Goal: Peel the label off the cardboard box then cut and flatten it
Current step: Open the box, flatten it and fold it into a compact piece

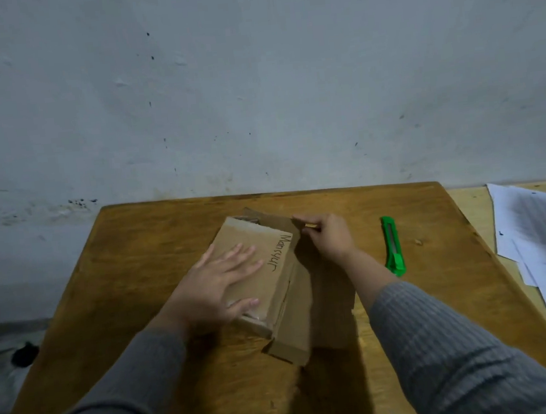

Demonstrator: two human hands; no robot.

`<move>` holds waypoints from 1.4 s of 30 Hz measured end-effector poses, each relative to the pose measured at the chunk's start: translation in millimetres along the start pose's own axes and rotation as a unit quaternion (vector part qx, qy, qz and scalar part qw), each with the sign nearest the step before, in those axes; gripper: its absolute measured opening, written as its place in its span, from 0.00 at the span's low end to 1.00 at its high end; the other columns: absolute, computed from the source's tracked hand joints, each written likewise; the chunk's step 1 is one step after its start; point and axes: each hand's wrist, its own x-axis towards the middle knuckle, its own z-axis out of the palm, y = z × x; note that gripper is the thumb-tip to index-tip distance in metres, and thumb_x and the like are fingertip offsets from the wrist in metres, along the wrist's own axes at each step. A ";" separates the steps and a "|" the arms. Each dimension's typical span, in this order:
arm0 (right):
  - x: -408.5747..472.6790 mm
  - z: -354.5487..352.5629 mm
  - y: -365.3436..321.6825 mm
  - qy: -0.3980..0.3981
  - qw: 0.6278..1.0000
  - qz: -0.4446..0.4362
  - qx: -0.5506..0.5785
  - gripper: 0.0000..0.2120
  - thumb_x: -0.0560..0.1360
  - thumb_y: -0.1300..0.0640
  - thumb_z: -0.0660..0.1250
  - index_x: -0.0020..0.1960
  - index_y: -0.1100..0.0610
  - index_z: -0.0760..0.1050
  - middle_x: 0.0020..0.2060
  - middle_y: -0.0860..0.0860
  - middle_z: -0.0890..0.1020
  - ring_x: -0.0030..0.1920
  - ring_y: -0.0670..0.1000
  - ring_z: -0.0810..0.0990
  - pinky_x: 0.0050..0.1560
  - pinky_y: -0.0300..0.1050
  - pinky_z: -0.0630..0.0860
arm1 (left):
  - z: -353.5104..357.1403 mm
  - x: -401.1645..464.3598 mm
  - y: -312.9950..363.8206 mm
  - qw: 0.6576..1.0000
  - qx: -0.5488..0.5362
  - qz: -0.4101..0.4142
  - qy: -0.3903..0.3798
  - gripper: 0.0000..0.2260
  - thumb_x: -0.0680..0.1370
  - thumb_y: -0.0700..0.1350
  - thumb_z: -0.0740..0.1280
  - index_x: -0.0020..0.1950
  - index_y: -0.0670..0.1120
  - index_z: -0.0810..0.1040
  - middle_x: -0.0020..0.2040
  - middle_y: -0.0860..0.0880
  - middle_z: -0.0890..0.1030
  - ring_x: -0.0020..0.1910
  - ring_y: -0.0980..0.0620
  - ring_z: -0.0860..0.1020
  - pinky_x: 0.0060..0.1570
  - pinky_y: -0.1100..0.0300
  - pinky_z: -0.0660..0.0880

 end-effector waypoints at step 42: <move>-148.3 30.1 -9.4 0.103 0.972 -0.168 -0.128 0.17 0.76 0.58 0.66 0.64 0.49 0.73 0.66 0.49 0.74 0.63 0.50 0.76 0.64 0.50 0.74 | 48.6 -71.4 3.2 0.951 -0.212 -0.162 0.157 0.44 0.77 0.51 0.67 0.77 0.54 0.35 0.78 0.57 0.44 0.76 0.53 0.52 0.74 0.51 0.46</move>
